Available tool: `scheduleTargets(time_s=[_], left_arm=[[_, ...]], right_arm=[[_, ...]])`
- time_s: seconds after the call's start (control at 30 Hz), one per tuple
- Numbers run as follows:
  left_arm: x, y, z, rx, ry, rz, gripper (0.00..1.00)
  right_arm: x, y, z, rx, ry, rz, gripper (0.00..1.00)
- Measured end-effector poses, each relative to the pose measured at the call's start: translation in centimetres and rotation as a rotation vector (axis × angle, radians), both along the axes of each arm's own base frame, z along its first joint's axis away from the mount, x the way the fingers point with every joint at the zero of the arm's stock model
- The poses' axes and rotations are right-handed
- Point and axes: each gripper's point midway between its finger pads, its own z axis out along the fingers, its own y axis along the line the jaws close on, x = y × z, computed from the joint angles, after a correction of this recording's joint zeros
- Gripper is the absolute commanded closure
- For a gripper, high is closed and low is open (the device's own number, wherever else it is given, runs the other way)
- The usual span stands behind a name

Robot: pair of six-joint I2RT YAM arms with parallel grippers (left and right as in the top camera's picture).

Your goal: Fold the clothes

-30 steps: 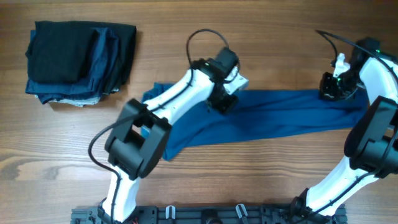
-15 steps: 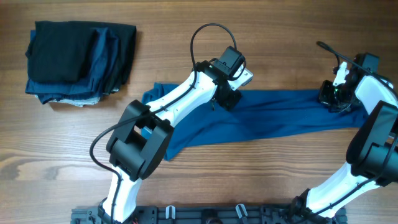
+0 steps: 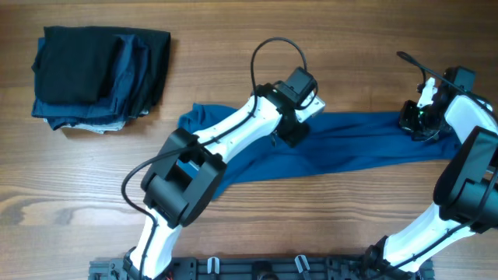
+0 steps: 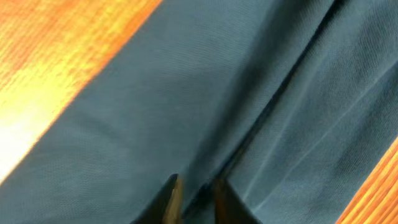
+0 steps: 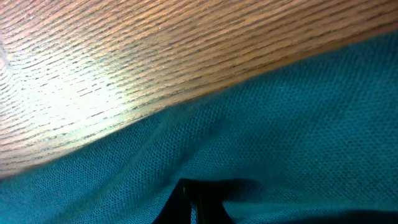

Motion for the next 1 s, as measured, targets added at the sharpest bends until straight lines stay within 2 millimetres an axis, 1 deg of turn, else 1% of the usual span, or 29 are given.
scheduleTargets(time_s=[0.03, 0.07, 0.1, 0.4, 0.63, 0.73, 0.8, 0.83, 0.9, 0.97, 1.0], left_arm=[[-0.1, -0.1, -0.1, 0.002, 0.0, -0.007, 0.47], [-0.2, -0.1, -0.2, 0.003, 0.003, -0.006, 0.43], [-0.2, -0.2, -0.2, 0.001, 0.005, -0.007, 0.41], [-1.1, -0.7, 0.0, -0.033, 0.042, -0.043, 0.45], [-1.6, -1.1, 0.0, -0.038, 0.033, -0.107, 0.53], [-1.6, -1.1, 0.0, -0.038, 0.032, -0.114, 0.55], [-1.6, -1.0, -0.3, -0.034, 0.035, -0.117, 0.62], [-1.7, -1.0, -0.5, -0.031, 0.039, -0.118, 0.69], [-1.7, -0.9, -0.9, -0.024, 0.043, -0.125, 0.78], [-1.8, -0.9, -1.1, -0.022, 0.046, -0.125, 0.85], [-1.8, -0.9, -1.1, -0.022, 0.044, -0.131, 0.86]], right_arm=[[0.0, 0.0, 0.0, 0.001, -0.001, 0.0, 0.95], [0.0, 0.0, 0.0, 0.003, -0.001, 0.0, 0.95], [0.0, 0.0, 0.0, 0.003, -0.001, 0.0, 0.95], [0.0, 0.0, 0.0, 0.005, -0.001, -0.009, 0.95], [0.0, 0.0, 0.0, 0.007, -0.001, -0.014, 0.94], [0.0, 0.0, 0.0, 0.007, -0.001, -0.014, 0.94], [0.0, 0.0, 0.0, 0.007, -0.001, -0.014, 0.94], [0.0, 0.0, 0.0, 0.007, -0.001, -0.014, 0.94], [0.0, 0.0, 0.0, 0.007, -0.001, -0.014, 0.94], [0.0, 0.0, 0.0, 0.007, -0.001, -0.014, 0.94], [0.0, 0.0, 0.0, 0.007, -0.001, -0.014, 0.94]])
